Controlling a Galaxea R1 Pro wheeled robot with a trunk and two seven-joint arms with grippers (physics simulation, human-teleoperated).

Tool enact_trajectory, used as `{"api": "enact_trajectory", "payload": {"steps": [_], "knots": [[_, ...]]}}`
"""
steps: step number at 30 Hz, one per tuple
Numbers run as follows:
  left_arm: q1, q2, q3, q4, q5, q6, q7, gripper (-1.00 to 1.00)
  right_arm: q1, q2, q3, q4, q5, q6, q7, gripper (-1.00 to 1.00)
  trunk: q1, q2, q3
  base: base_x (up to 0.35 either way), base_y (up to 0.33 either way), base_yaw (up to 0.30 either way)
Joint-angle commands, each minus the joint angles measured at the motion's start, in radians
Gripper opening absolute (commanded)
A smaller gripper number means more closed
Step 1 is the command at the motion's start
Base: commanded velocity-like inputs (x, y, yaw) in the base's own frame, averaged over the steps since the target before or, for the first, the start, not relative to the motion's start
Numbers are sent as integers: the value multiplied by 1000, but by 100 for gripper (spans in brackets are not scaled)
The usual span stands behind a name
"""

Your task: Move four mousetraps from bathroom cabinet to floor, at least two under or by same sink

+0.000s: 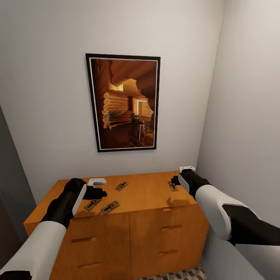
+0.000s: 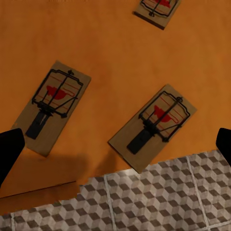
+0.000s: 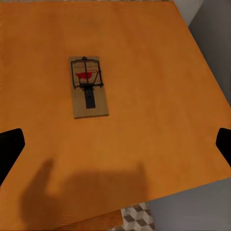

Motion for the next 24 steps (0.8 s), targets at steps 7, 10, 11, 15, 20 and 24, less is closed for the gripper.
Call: {"api": "enact_trajectory", "payload": {"steps": [7, 10, 11, 15, 20, 24], "knots": [[-1, 1, -4, 4, -1, 4, -1, 100, -1, 2, -8, -2, 10, 5, -1, 100, 0, -1, -2, 206, 0, 0], [-1, 2, -5, 5, -1, 4, -1, 100, -1, 2, -8, -2, 10, 4, -1, 100, 0, -1, -2, 283, 0, 0], [-1, 2, -6, 5, -1, 4, -1, 100, -1, 2, -8, -2, 10, 4, -1, 100, 0, -1, -2, 297, 0, 0], [-1, 2, -6, 4, -1, 4, -1, 100, -1, 1, -8, -2, 9, 4, -1, 100, 0, -1, -2, 304, 0, 0], [-1, 1, -6, 1, 0, 4, -2, 100, -1, 0, -8, -2, 8, 3, -1, 100, 0, -1, -2, 274, 0, 0], [-1, 1, -6, -2, 0, 4, -2, 100, -1, -2, -9, -2, 7, 3, -1, 100, 0, -1, -2, 120, 0, 0]]}}
